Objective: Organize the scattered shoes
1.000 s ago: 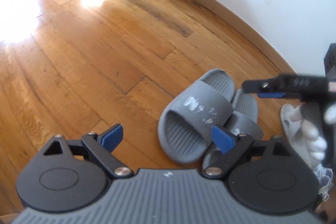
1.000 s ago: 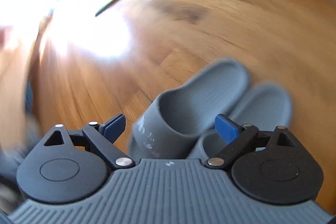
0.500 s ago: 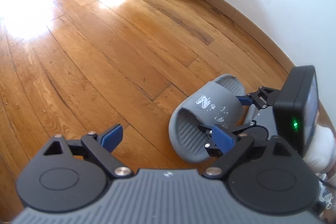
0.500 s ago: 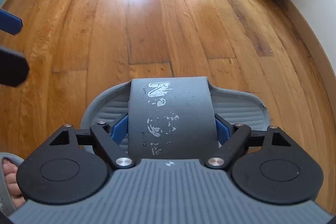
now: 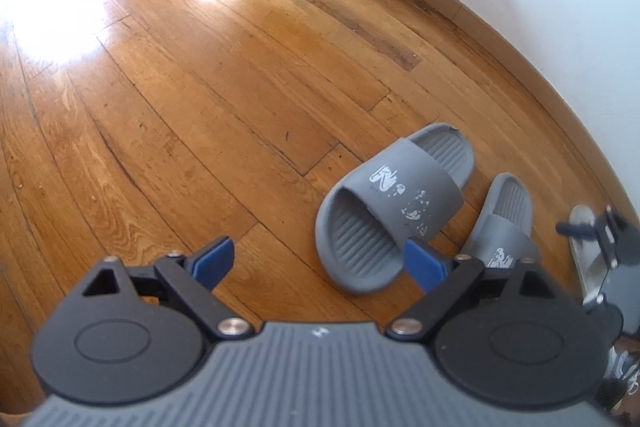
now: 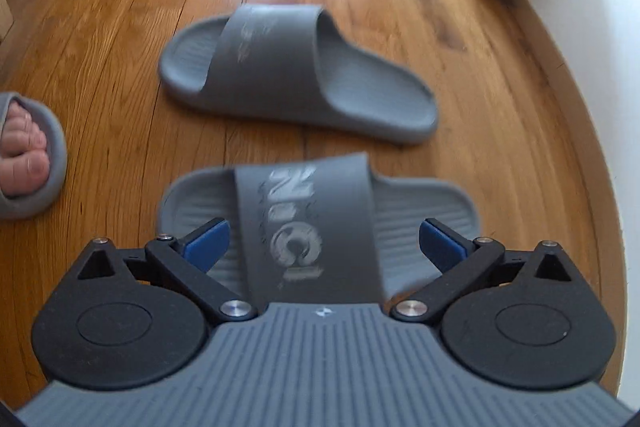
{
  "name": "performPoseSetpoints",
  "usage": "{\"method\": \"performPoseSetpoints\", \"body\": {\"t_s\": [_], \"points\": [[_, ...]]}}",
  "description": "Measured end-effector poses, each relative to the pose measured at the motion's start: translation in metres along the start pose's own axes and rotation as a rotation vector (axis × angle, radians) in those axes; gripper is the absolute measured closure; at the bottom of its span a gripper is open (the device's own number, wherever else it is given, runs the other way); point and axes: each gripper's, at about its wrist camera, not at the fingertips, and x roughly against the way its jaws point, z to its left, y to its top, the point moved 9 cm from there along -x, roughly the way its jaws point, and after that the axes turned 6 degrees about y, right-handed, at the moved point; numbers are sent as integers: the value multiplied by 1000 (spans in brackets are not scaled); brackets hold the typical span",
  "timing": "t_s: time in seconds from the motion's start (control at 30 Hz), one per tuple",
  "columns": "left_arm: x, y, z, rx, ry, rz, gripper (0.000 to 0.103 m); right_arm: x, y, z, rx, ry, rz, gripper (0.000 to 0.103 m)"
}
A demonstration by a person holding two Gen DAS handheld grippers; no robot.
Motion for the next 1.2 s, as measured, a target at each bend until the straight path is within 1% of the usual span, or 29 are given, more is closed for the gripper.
{"method": "performPoseSetpoints", "body": {"t_s": [0.07, 0.1, 0.13, 0.17, 0.2, 0.27, 0.33, 0.43, 0.47, 0.5, 0.53, 0.57, 0.6, 0.63, 0.67, 0.73, 0.8, 0.83, 0.9, 0.93, 1.0, 1.03, 1.07, 1.1, 1.17, 1.2], "points": [[-3, -3, -1, 0, 10, 14, 11, -17, 4, 9, 19, -15, 16, 3], [-4, -4, -2, -5, 14, 18, 11, -24, 7, 12, 34, -39, 23, 8], [-3, -5, -3, -8, 5, 18, 11, -30, 10, 16, 49, -62, 30, 18], [-2, -6, -4, -12, -4, 18, 11, -35, 13, 20, 69, -85, 32, 21], [-1, -6, -5, -15, -13, 18, 11, -38, 21, 25, 100, -97, 18, 22], [2, -6, -5, -19, -24, 8, 11, -37, 32, 31, 96, -73, -15, 22], [2, -6, -4, -21, -15, 10, 11, -38, 48, 36, 92, -69, -44, 22], [-2, -7, -1, -20, -1, 22, 11, -42, 62, 38, 69, -53, -48, 21], [-3, -8, 0, -20, 5, 27, 11, -44, 67, 40, 57, -32, -43, 21], [-3, -8, -2, -29, 3, 26, 11, -44, 68, 42, 41, 25, -23, 15], [-3, -8, -3, -39, 1, 24, 11, -34, 66, 38, 32, 25, -35, 14], [-2, -7, -8, -58, -16, 18, 11, -24, 65, 35, 24, 26, -47, 10], [0, -6, -13, -77, -33, 11, 11, -15, 64, 32, 15, 26, -59, 4], [2, -5, -20, -105, -53, 0, 11, -4, 61, 29, 2, 29, -72, 1], [5, -4, -27, -133, -72, -12, 11, 20, 53, 21, -29, 40, -99, 1], [11, -4, -55, -244, -124, -41, 9, 66, 30, 7, -103, 49, -125, 1], [16, -7, -89, -358, -177, -66, 7, 126, -13, -15, -240, 31, -132, 1], [16, -11, -110, -424, -201, -69, 7, 148, -32, -22, -289, 19, -129, 1], [16, -22, -160, -576, -256, -73, 7, 205, -88, -44, -418, -48, -119, 1], [16, -28, -190, -663, -275, -85, 7, 223, -109, -49, -464, -74, -118, 1], [16, -40, -248, -839, -311, -109, 7, 280, -174, -64, -631, -153, -138, 1], [16, -51, -282, -924, -323, -126, 7, 291, -189, -66, -676, -169, -154, 1], [14, -61, -315, -987, -329, -139, 7, 314, -221, -68, -775, -200, -189, 1], [10, -72, -344, -1029, -324, -146, 7, 321, -236, -69, -821, -216, -208, 1], [-3, -84, -386, -1069, -295, -147, 7, 329, -264, -68, -922, -238, -268, 1], [-13, -95, -418, -1095, -260, -161, 9, 333, -279, -66, -976, -244, -306, 1]]}}
